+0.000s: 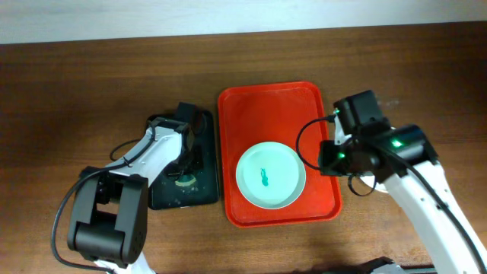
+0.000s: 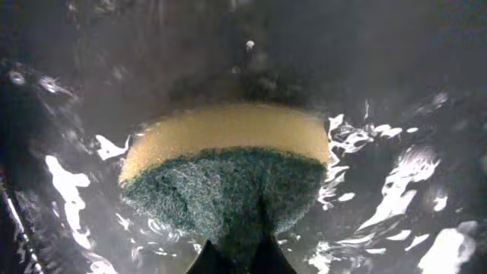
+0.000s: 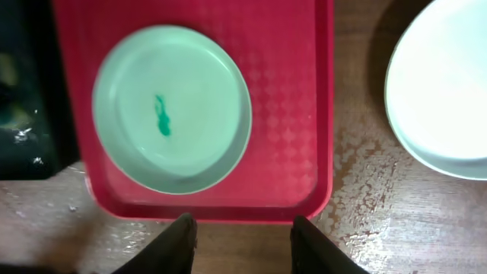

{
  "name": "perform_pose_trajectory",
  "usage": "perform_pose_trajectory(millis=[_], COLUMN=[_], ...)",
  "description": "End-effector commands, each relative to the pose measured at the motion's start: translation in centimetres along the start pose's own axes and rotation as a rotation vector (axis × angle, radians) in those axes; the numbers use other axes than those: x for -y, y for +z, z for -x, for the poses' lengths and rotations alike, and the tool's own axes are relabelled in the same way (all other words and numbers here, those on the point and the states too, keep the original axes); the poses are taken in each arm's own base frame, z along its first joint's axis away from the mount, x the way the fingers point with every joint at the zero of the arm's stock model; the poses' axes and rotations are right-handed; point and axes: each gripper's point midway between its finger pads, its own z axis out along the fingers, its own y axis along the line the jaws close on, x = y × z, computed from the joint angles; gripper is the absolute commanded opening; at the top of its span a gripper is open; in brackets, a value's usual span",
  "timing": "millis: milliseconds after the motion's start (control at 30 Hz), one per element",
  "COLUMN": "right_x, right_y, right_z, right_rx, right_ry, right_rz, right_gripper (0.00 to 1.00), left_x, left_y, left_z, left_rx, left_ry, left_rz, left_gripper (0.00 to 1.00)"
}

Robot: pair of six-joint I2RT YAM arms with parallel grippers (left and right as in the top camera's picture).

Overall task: Clean dirty plates on tray and stack at the side
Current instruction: 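Grasp the sponge in the black tray with the left gripper and wet it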

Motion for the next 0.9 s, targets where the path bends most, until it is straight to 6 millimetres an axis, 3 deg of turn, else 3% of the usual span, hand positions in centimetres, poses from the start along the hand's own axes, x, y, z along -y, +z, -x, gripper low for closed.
perform_pose_trajectory(millis=[0,67,100,200,267,333,633,667,767,867], right_x=[0.6,0.5,0.4,0.5,1.1,1.7,2.2,2.1,2.0,1.8], right_y=[2.0,2.3,2.4,2.9,3.4,4.0,8.1,8.3,8.4,8.7], right_z=[0.0,0.4,0.6,1.2,1.3,1.0,-0.6,-0.5,-0.1,0.5], right_rx=[-0.042,-0.036,-0.030,-0.021,-0.039,-0.067,-0.135,-0.132,-0.114,-0.093], right_ry=[0.015,0.054,0.060,0.106,0.128,0.143,0.035,0.022,0.017,0.015], right_rz=[-0.037,-0.037,-0.034,-0.035,-0.047,-0.061,-0.059,-0.049,-0.044,-0.037], right_gripper=[0.39,0.38,0.39,0.40,0.42,0.42,0.43,0.43,0.43,0.43], left_x=[0.2,0.3,0.3,0.2,0.2,0.1,0.2,0.2,0.2,0.1], left_y=[-2.0,-3.3,-3.8,-4.6,-4.5,-4.2,-0.3,-0.1,-0.3,-2.0], left_z=[1.3,1.9,2.1,2.3,2.1,1.8,1.0,0.9,0.9,1.3], left_rx=[0.018,0.035,0.040,0.054,0.047,0.039,0.081,0.079,0.082,0.090], left_ry=[0.045,0.086,0.094,0.092,0.093,0.094,0.085,0.086,0.085,0.085], left_rz=[-0.007,-0.013,-0.014,-0.020,-0.017,-0.014,-0.030,-0.029,-0.030,-0.033], left_gripper=[0.00,0.02,0.21,0.60,0.65,0.60,0.12,0.01,0.00,0.00])
